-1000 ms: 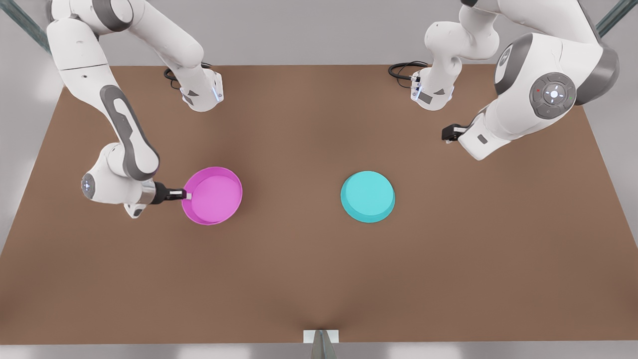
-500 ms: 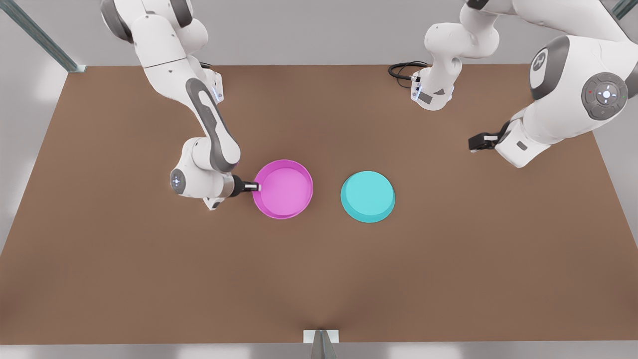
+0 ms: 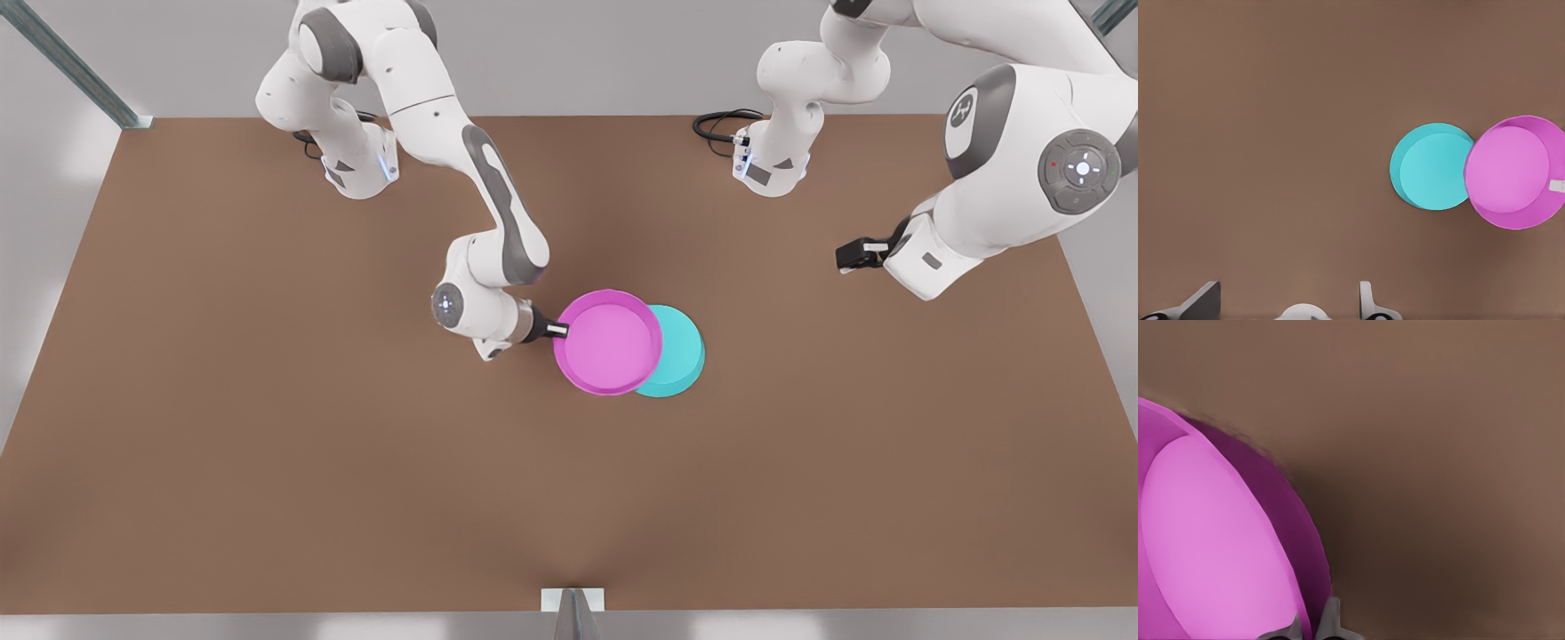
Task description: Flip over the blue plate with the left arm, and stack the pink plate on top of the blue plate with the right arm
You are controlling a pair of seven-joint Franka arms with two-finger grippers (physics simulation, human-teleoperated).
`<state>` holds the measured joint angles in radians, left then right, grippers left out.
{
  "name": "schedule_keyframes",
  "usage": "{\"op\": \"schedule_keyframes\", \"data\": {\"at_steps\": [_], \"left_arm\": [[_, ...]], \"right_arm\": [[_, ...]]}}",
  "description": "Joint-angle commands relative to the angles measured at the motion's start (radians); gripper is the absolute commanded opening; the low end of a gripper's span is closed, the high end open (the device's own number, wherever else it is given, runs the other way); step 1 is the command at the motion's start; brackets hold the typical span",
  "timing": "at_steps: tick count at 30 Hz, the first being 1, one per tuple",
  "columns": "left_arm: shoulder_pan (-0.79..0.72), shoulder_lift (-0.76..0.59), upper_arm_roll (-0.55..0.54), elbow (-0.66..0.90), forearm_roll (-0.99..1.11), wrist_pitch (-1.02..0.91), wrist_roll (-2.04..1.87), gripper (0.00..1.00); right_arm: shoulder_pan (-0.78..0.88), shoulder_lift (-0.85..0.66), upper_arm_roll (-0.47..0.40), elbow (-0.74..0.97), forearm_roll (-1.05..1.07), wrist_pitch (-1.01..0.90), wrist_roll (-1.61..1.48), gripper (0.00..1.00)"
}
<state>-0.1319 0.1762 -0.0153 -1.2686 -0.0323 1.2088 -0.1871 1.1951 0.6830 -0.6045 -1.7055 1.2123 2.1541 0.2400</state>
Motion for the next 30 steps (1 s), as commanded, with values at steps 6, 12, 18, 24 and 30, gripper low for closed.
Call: {"op": "schedule_keyframes", "data": {"at_steps": [6,12,18,24,30], "left_arm": [[-0.002,0.002,-0.003,0.000,0.015,0.026,-0.003,1.00],[-0.005,0.019,-0.005,0.037,0.029,0.031,-0.005,1.00],[-0.006,0.019,-0.003,0.037,0.029,0.032,-0.006,1.00],[-0.008,0.020,-0.003,0.037,0.029,0.032,-0.005,1.00],[-0.008,0.020,-0.003,0.037,0.029,0.032,-0.005,1.00]], "right_arm": [[0.072,0.079,-0.029,0.126,-0.011,-0.005,0.137,0.21],[0.100,0.162,-0.054,0.230,-0.011,-0.013,0.226,0.21],[0.097,0.204,-0.055,0.277,-0.010,-0.017,0.228,1.00],[0.097,0.195,-0.052,0.282,-0.017,-0.026,0.236,1.00],[0.026,-0.332,-0.067,-0.175,-0.384,-0.080,0.131,1.00]]}}
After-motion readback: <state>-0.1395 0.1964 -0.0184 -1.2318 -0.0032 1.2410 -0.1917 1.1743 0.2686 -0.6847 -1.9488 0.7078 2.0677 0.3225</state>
